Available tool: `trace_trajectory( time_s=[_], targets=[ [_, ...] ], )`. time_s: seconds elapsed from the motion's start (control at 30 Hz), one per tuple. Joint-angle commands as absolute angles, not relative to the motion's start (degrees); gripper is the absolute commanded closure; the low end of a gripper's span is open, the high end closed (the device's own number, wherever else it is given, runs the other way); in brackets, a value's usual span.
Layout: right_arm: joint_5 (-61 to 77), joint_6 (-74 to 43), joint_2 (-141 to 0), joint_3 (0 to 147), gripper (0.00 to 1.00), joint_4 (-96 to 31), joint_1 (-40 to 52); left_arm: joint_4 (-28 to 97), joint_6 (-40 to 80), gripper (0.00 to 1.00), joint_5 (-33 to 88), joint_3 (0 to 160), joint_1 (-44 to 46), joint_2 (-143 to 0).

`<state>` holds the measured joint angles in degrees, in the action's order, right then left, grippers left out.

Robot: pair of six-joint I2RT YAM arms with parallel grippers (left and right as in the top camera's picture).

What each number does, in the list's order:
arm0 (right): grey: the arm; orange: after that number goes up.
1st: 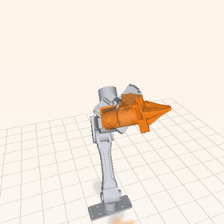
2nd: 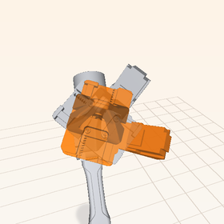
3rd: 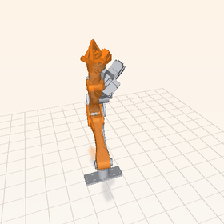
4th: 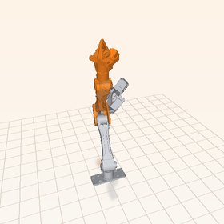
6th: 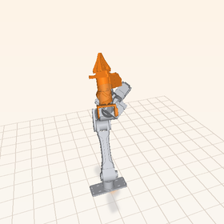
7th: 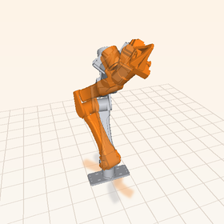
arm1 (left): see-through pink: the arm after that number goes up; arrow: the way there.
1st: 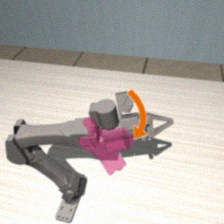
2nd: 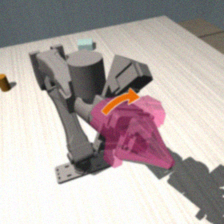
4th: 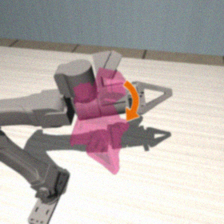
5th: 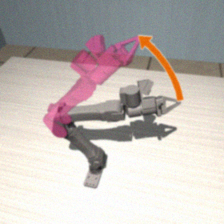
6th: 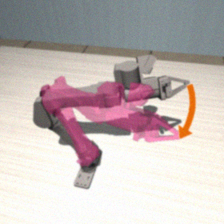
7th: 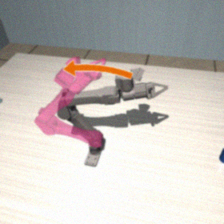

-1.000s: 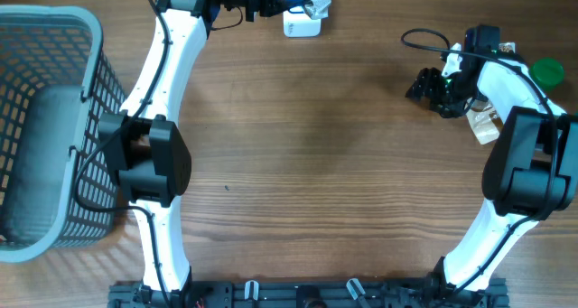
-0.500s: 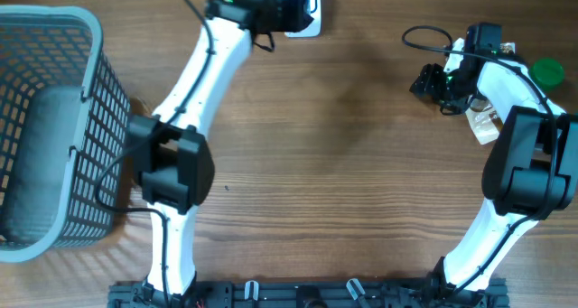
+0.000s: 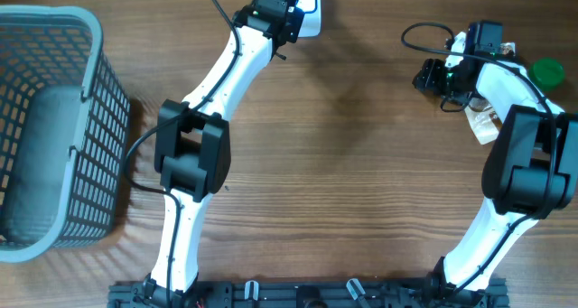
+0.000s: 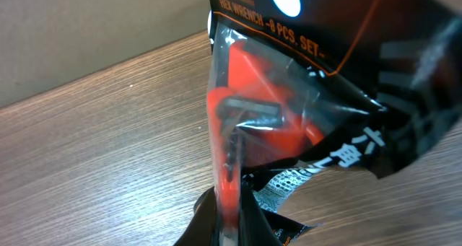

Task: Scan the item barcode
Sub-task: 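Hold the wrench pack over the white scanner with the left gripper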

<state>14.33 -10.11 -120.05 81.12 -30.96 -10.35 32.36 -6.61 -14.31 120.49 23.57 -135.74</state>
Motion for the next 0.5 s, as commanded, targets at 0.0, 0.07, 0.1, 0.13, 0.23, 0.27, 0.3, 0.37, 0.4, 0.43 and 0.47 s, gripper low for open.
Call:
trace_trajectory(
  time_s=[0.0, 0.07, 0.1, 0.13, 0.23, 0.27, 0.3, 0.37, 0.4, 0.43, 0.47],
  targets=[
    [12.9, -9.0, -123.3, 80.1, 0.31, -30.7, -10.9, 31.7, -13.7, 0.96, -20.7, 120.9, 24.1, -139.2],
    [12.9, -9.0, -124.1, 80.1, 0.31, -30.7, -10.8, 30.8, -17.6, 0.96, -23.3, 120.9, 24.6, -140.4],
    [12.9, -9.1, -124.5, 80.1, 0.32, -30.7, -10.8, 29.6, -18.4, 0.96, -24.8, 120.9, 24.6, -140.6],
    [12.9, -9.1, -125.8, 80.1, 0.32, -30.6, -10.8, 26.6, -19.8, 0.96, -25.2, 120.9, 24.6, -140.8],
    [12.9, -9.2, -128.4, 80.1, 0.34, -30.7, -10.8, 22.9, -24.1, 0.96, -25.2, 120.9, 25.7, -140.8],
    [12.8, -10.0, -129.2, 80.1, 0.45, -30.7, -10.8, 23.2, -26.3, 0.96, -25.2, 120.9, 26.4, -140.8],
    [12.8, -10.8, -129.3, 80.1, 0.52, -30.7, -10.8, 23.8, -28.6, 0.96, -25.2, 120.9, 26.9, -140.8],
    [12.9, -12.2, -129.3, 80.1, 0.53, -30.7, -10.8, 24.2, -31.4, 0.96, -25.6, 120.9, 27.1, -140.8],
    [12.9, -12.1, -129.3, 80.1, 0.51, -30.7, -10.8, 24.3, -31.8, 0.96, -25.6, 120.9, 27.0, -140.8],
    [12.9, -12.1, -129.3, 80.1, 0.44, -30.7, -10.8, 24.4, -32.7, 0.96, -25.6, 120.9, 27.0, -140.8],
    [12.9, -12.1, -129.3, 80.1, 0.35, -30.7, -10.8, 24.4, -33.9, 0.96, -25.6, 120.9, 27.0, -141.3]
  ],
)
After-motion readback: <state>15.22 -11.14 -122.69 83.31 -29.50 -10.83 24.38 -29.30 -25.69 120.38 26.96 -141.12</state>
